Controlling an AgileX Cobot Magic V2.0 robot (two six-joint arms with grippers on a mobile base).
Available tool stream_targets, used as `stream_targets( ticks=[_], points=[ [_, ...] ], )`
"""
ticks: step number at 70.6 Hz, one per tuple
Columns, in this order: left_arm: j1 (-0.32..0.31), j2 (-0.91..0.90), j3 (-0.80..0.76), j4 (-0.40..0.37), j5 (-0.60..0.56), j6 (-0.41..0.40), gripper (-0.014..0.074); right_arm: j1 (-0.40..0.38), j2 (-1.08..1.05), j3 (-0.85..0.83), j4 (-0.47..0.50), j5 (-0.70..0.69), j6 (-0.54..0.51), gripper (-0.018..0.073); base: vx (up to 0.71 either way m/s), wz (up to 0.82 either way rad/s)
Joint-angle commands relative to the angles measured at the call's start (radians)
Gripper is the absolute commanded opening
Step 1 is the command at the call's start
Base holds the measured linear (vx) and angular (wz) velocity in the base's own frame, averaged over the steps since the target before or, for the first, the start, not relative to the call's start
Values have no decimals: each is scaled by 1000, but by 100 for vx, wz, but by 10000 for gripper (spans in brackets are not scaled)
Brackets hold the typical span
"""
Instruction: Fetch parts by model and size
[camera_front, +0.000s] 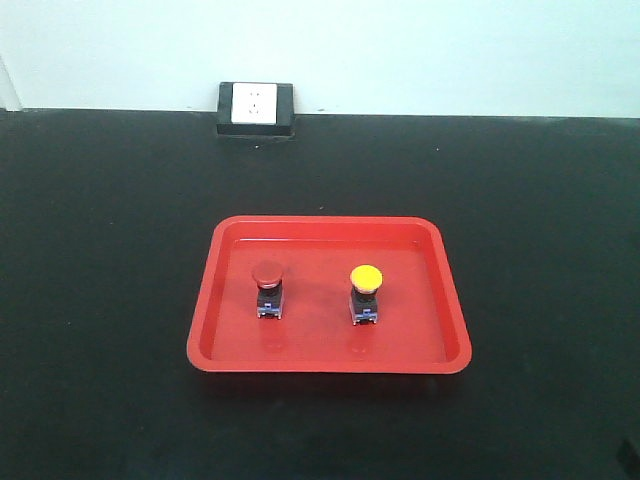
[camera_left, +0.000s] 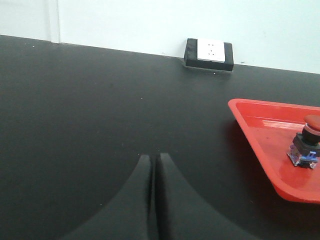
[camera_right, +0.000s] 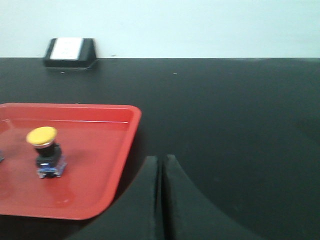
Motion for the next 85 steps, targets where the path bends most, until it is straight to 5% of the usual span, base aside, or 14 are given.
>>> stream_targets(
  ticks=[1, 31, 85],
  points=[
    [1, -7, -4, -12, -82, 0, -6, -46, -37, 24, 12, -100, -11, -5, 0, 0],
    [1, -7, -4, -12, -82, 0, -6, -73, -330, 172, 9, -110, -21, -5, 0, 0],
    [1, -7, -4, -12, -81, 0, -6, -71, -327, 172, 4, -121, -27, -5, 0, 0]
  ],
)
